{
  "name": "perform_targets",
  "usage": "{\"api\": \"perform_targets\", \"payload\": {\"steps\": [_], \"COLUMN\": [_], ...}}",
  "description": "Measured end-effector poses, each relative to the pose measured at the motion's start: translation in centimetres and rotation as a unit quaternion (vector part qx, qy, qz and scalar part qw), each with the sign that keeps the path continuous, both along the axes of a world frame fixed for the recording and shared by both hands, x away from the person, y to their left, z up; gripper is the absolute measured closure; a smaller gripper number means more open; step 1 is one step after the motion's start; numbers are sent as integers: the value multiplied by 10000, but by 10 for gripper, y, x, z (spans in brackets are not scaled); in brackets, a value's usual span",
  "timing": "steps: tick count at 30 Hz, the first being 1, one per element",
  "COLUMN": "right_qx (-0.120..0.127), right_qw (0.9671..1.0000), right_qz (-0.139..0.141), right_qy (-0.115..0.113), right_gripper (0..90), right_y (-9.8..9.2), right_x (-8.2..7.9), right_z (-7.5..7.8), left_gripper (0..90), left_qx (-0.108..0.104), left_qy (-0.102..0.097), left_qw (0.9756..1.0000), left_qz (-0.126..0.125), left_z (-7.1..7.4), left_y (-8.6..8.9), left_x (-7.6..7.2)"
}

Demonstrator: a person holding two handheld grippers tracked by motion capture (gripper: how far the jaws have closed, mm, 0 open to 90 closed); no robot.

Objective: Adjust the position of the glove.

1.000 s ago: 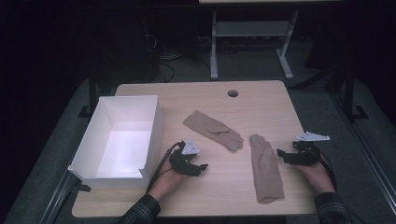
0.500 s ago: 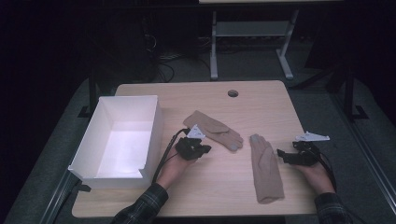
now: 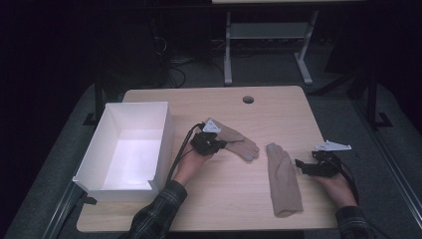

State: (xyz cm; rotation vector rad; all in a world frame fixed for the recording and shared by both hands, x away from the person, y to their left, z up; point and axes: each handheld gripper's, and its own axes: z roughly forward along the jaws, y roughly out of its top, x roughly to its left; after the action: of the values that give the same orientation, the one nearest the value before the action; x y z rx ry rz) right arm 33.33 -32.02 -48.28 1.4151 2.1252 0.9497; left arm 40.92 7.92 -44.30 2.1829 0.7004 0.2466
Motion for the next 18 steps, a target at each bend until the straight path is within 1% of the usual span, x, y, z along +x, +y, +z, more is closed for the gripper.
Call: {"api": "perform_targets", "payload": {"steps": [3, 8, 10, 11, 13, 14, 17, 18], "right_qx": [-1, -1, -2, 0, 0, 0, 2, 0], "right_qw": [10000, 10000, 10000, 10000, 10000, 10000, 10000, 10000], "right_qz": [1, 1, 3, 1, 1, 2, 0, 3], "right_qy": [-2, -3, -5, -3, -2, -4, 0, -3], "right_gripper": [218, 218, 218, 218, 218, 218, 218, 218], "right_y": [0, 0, 0, 0, 0, 0, 0, 0], "right_x": [0, 0, 0, 0, 0, 0, 0, 0], "right_z": [0, 0, 0, 0, 0, 0, 0, 0], "left_gripper": [894, 893, 894, 894, 894, 895, 895, 895], "left_qx": [-26, 140, 153, 232, 311, 222, 288, 325], "left_qy": [-26, -100, -49, -30, 67, 110, 94, 115], "left_qw": [10000, 9998, 9998, 9997, 9995, 9996, 9995, 9994], "left_qz": [54, 52, 76, 88, 81, 106, 103, 91], "left_z": [-5, -12, -17, -20, -27, -28, -27, -27], "left_y": [-1, -4, -6, -6, -7, -7, -8, -8], "left_x": [9, 20, 23, 25, 27, 27, 26, 25]}}
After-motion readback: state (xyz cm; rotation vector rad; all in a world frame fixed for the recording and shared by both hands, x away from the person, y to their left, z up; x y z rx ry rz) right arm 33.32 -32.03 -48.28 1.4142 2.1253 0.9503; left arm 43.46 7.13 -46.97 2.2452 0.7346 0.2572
